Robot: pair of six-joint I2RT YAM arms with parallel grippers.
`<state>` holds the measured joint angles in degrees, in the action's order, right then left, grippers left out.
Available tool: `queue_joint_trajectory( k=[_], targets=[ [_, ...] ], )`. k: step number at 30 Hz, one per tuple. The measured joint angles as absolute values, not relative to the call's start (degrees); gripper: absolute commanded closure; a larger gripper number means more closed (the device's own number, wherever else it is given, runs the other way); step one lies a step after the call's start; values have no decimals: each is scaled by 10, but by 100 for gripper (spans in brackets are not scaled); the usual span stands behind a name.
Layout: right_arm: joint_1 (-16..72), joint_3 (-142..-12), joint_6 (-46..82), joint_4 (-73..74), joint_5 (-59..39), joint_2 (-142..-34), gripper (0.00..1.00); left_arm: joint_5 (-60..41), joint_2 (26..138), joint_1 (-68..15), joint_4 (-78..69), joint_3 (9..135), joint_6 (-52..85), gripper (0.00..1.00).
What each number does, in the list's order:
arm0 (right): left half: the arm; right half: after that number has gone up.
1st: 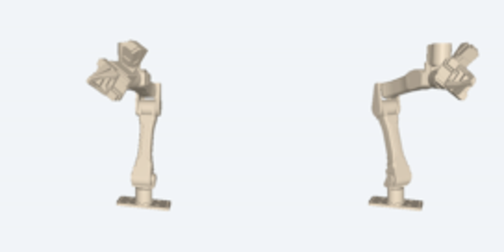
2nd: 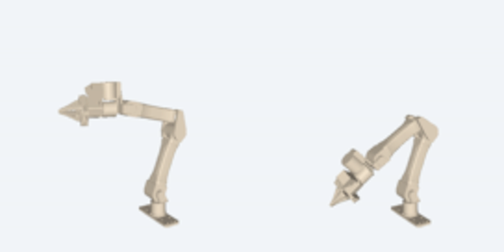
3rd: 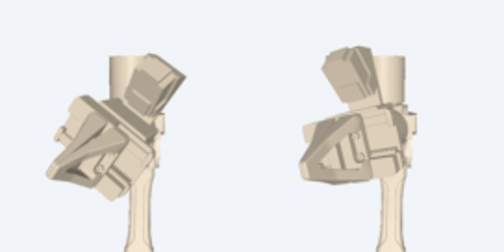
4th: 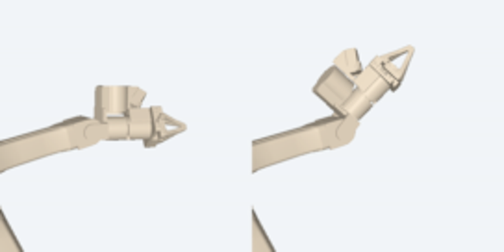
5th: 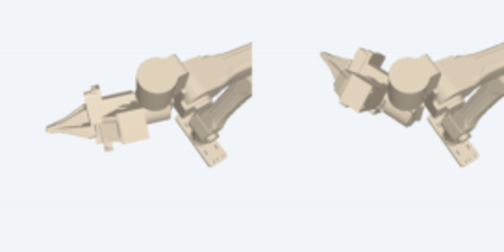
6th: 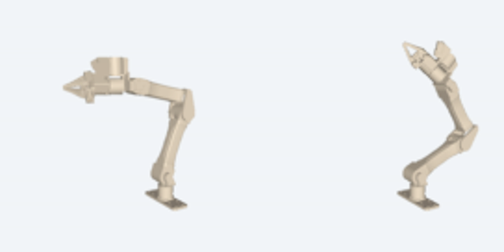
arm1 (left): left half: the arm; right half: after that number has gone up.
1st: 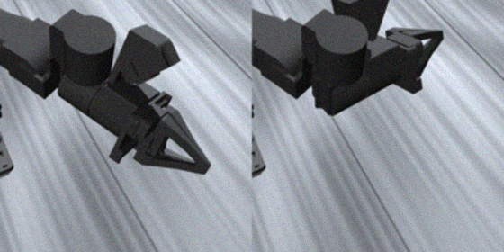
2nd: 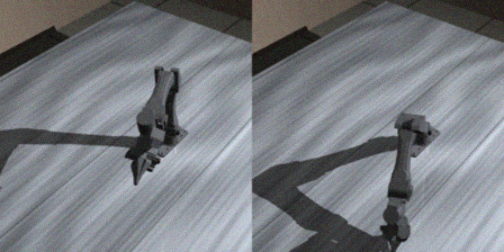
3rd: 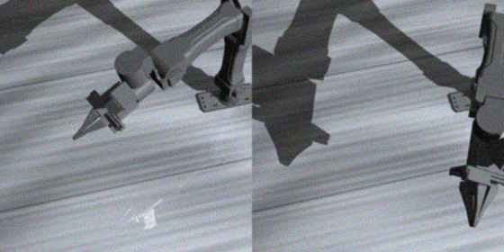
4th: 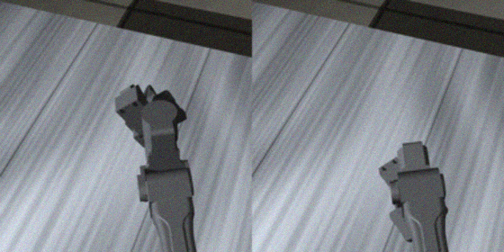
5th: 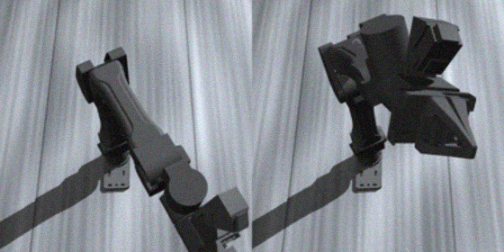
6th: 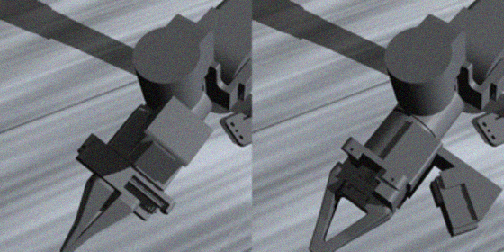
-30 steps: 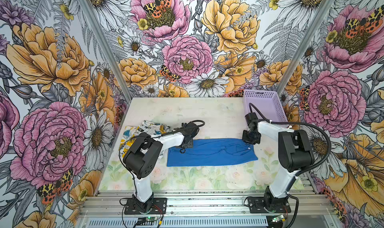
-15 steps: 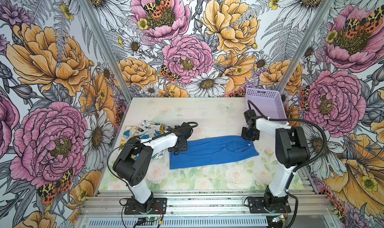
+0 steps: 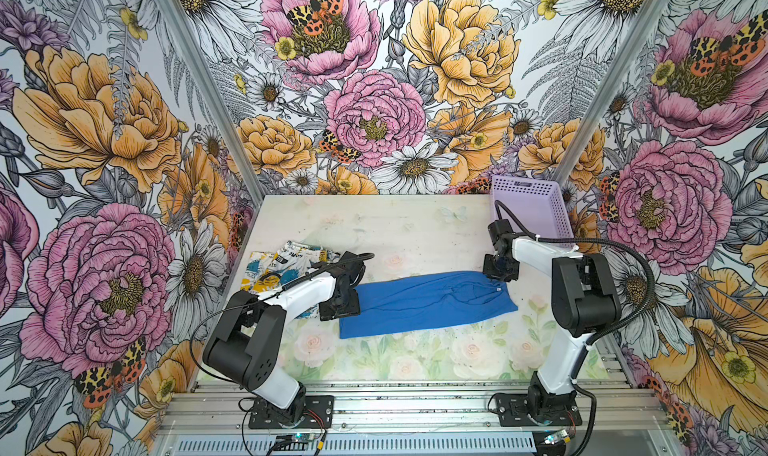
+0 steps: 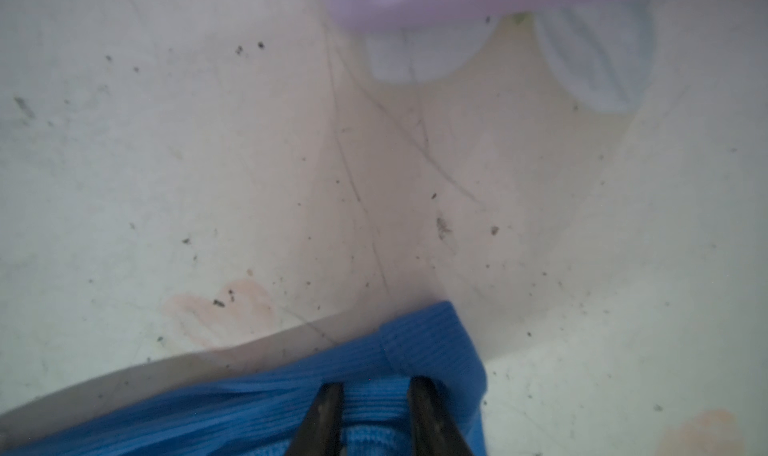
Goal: Fold and stack the mixed laundry pile
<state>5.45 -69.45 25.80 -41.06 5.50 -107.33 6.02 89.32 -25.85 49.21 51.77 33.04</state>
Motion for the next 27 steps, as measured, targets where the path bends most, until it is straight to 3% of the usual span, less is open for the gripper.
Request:
queue_joint_trajectory(
  k=[13,27],
  targets=[
    [54,-671,260,-409,35,-1019,68,33,869,-245,440,506,324,35],
    [54,-669,260,-424,23,-949,68,12,900,-242,398,484,315,61]
  ],
)
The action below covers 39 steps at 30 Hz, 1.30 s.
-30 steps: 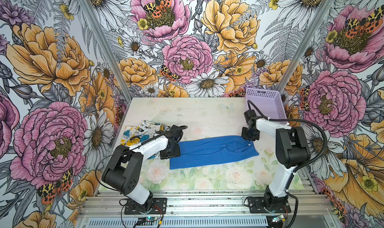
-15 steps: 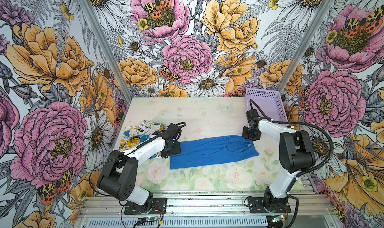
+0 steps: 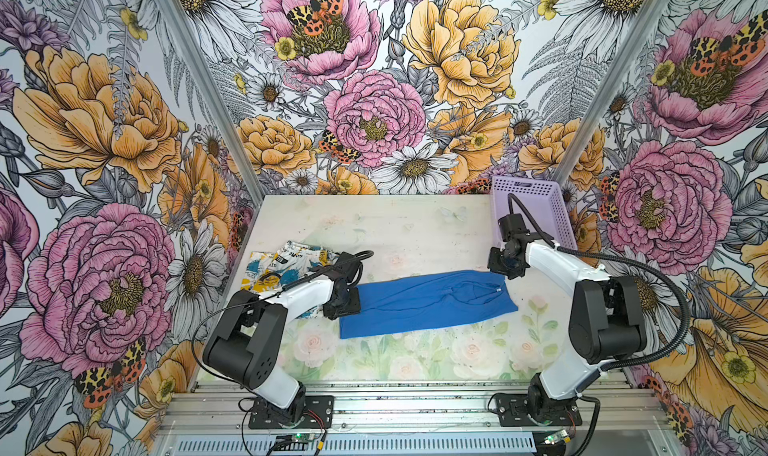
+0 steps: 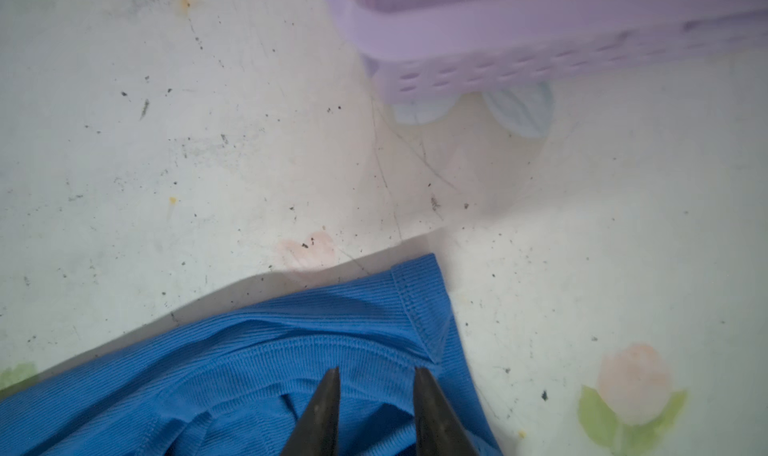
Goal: Fold and stack the mixed laundry pile
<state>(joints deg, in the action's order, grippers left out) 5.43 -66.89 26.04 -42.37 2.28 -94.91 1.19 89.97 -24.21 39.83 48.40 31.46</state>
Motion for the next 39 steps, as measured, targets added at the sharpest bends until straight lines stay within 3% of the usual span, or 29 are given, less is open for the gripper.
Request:
queue_joint_trajectory(
  k=[12,32,39],
  targets=[
    [55,-661,265,-436,10,-932,67,-14,904,-242,379,484,313,100],
    [96,-646,274,-453,-46,-900,66,43,823,-210,534,548,313,100],
    [105,-640,275,-461,-64,-896,66,48,821,-245,578,593,322,100]
  ],
)
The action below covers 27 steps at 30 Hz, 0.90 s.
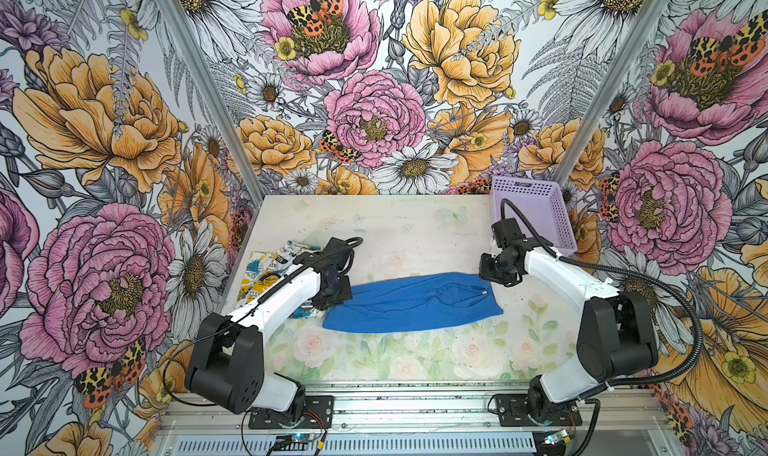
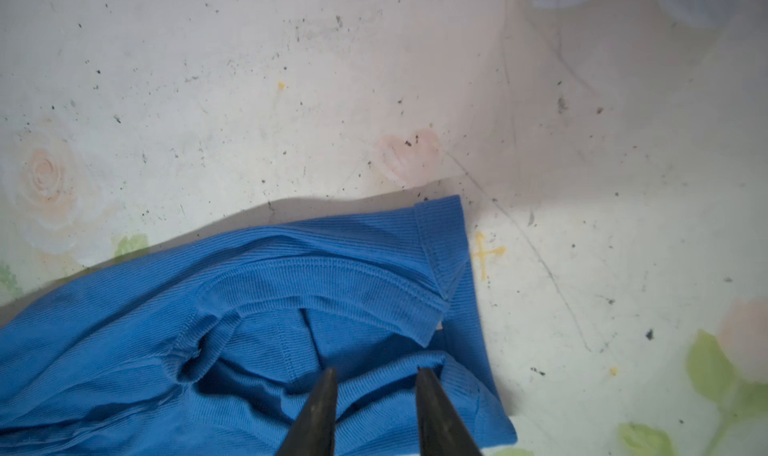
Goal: Fold and stack the mixed laundry pile
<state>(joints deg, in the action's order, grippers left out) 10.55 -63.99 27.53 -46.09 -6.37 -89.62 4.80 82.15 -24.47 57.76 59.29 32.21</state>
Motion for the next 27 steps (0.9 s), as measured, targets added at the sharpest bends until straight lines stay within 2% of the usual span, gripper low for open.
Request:
queue_joint_trajectory(
  k=[18,27],
  targets=[
    [102,-606,275,-461,-75,-861,65,29,1015,-444,632,825,423,100],
    [73,-579,273,-461,-84,-827,65,10,1134,-490,639,924,448,100]
  ],
)
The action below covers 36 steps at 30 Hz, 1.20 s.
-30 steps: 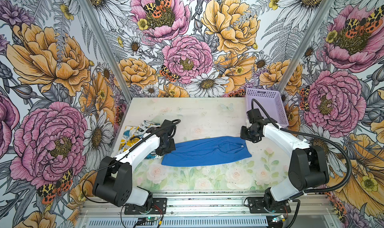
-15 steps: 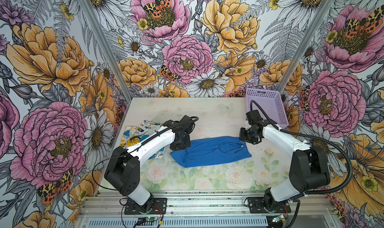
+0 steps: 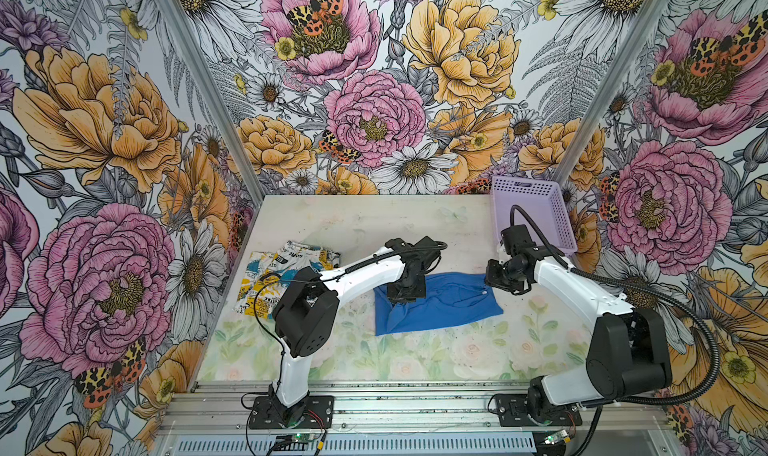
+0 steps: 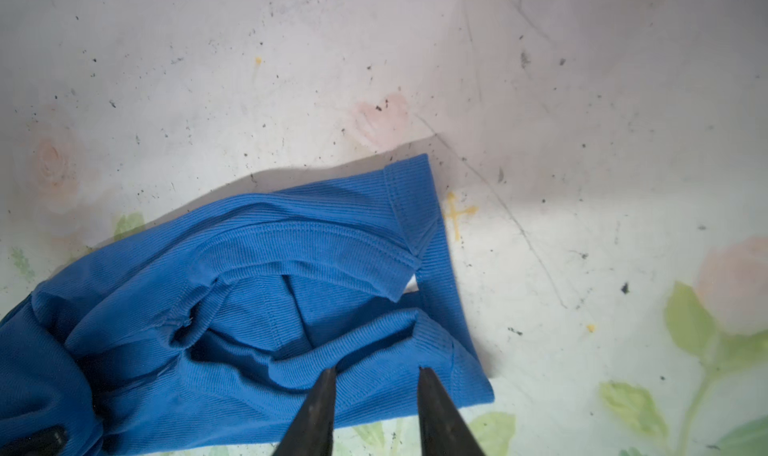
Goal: Fold and stack the mixed laundry pile
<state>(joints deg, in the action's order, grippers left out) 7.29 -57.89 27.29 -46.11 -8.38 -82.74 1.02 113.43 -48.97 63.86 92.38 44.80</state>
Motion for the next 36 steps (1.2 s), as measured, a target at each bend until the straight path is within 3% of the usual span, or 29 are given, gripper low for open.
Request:
queue_joint_trajectory(
  k=[23,27,29,32,36],
  targets=[
    [30,-549,252,-471,-111,-786,64,8,1252,-516,687,1092,471,100],
    [29,-542,249,-474,-113,-779,64,8,1270,-522,689,1121,474,56],
    [29,-539,247,-474,-115,-775,64,8,1277,-527,688,1136,479,42],
    [29,-532,247,-476,-120,-771,63,10,1274,-531,687,1150,479,32],
    [40,-525,252,-478,-133,-766,61,22,1241,-534,684,1133,481,29]
  ],
)
